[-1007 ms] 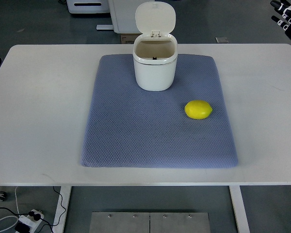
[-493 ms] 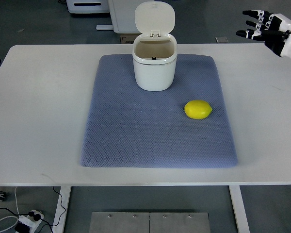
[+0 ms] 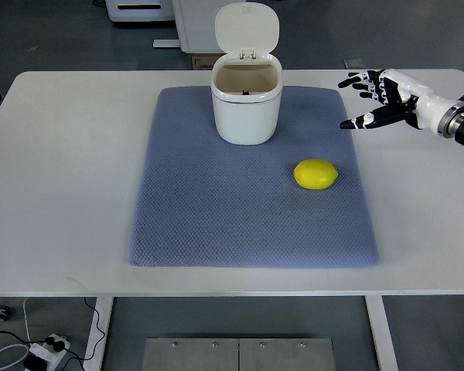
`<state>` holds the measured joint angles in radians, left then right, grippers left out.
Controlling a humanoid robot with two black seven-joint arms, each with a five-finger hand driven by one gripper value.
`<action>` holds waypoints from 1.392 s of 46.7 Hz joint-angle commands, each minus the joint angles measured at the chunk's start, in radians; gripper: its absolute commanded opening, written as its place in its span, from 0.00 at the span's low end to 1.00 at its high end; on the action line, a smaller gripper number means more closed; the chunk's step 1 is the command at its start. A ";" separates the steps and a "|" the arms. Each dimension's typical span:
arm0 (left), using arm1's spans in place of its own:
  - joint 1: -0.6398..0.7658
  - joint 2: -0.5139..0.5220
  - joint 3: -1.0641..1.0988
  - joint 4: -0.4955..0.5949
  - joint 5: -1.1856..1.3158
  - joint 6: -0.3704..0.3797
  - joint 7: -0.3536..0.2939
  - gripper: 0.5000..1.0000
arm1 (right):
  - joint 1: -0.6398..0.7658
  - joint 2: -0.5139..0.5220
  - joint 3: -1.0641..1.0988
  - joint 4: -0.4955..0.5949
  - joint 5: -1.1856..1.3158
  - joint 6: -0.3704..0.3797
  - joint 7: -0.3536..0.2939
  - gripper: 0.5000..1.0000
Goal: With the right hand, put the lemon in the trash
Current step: 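Move the right hand in over the mat toward the yellow lemon, then close the right hand's fingers around the yellow lemon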
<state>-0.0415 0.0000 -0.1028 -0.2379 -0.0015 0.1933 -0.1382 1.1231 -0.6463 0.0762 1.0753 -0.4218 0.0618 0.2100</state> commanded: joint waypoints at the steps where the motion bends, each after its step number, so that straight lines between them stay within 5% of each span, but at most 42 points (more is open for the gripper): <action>1: 0.000 0.000 0.000 0.000 0.000 0.000 0.000 1.00 | 0.000 -0.012 -0.027 0.029 -0.021 -0.010 0.000 1.00; 17: 0.000 0.000 0.000 0.000 0.000 0.000 0.000 1.00 | -0.002 -0.013 -0.145 0.101 -0.095 -0.109 0.008 1.00; 65: 0.000 0.000 0.000 0.000 0.000 0.000 0.000 1.00 | 0.040 0.054 -0.305 0.109 -0.114 -0.214 0.006 1.00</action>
<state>-0.0415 0.0000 -0.1028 -0.2380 -0.0015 0.1932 -0.1381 1.1610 -0.5927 -0.2257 1.1844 -0.5354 -0.1503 0.2174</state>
